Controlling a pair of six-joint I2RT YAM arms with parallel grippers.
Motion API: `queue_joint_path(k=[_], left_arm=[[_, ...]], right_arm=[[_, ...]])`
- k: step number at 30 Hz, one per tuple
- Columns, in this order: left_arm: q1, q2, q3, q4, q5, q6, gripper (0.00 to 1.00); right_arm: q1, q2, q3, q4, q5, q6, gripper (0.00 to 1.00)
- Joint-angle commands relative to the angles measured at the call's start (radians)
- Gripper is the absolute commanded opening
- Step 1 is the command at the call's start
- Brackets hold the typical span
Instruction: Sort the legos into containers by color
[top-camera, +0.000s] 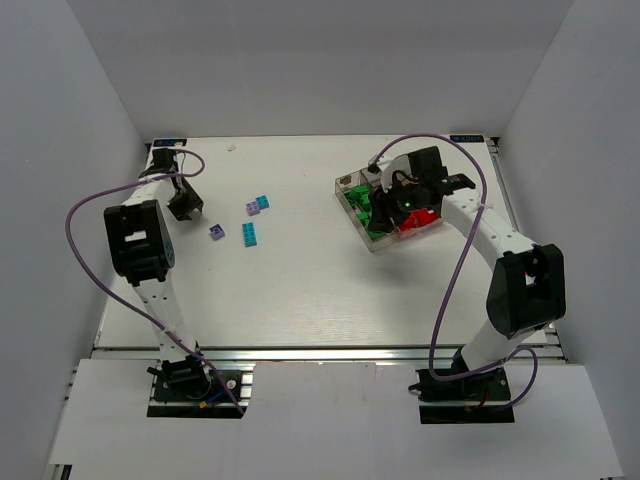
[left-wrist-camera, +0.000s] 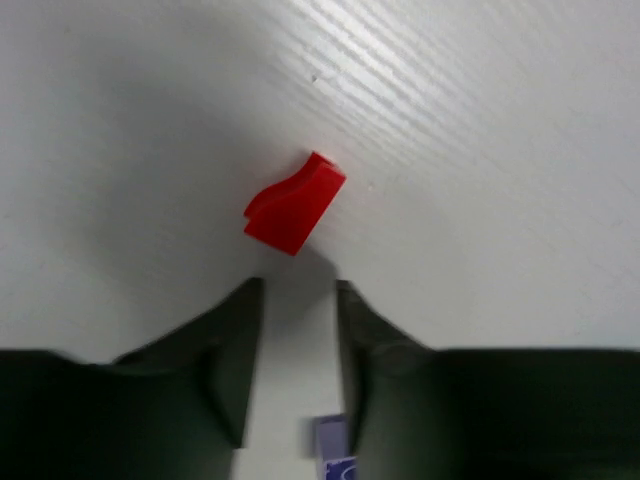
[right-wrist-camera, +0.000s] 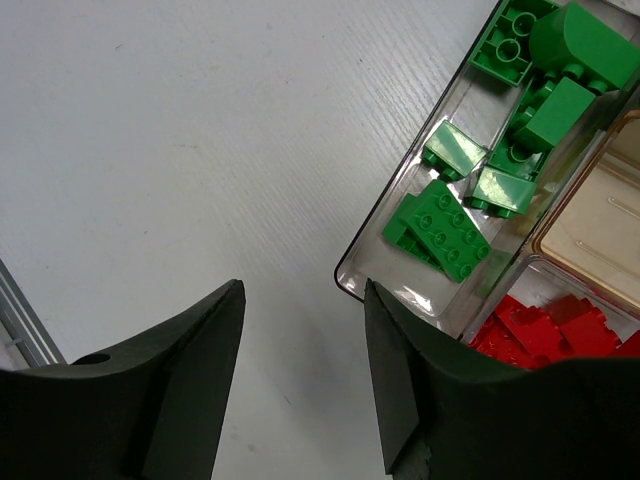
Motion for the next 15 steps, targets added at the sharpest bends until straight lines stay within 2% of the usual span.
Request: queue_joint_path(k=[1,3,4,9,15], left_arm=[[0.004,-0.107,-0.028,0.011,-0.007,-0.013,0.52],[0.004,-0.099,-0.019,-0.012,-0.053,-0.008,0.63],[0.004,-0.093,-0.013,-0.033,-0.065,-0.002,0.64],[0.004,-0.044,0.027,-0.056,-0.144,-0.001,0.65],[0.004,0.019,0.081,-0.042,-0.171,0.018,0.62]], right_arm=[[0.001,-0.009,0.024,-0.004,-0.008,-0.013,0.57],[-0.001,-0.009,0.021,-0.001,-0.013,-0.011,0.57],[-0.004,-0.011,0.021,-0.001,-0.014,-0.01,0.57],[-0.002,-0.018,0.015,0.003,-0.011,-0.016,0.57],[-0.002,-0.028,0.006,-0.004,0.0,-0.022,0.57]])
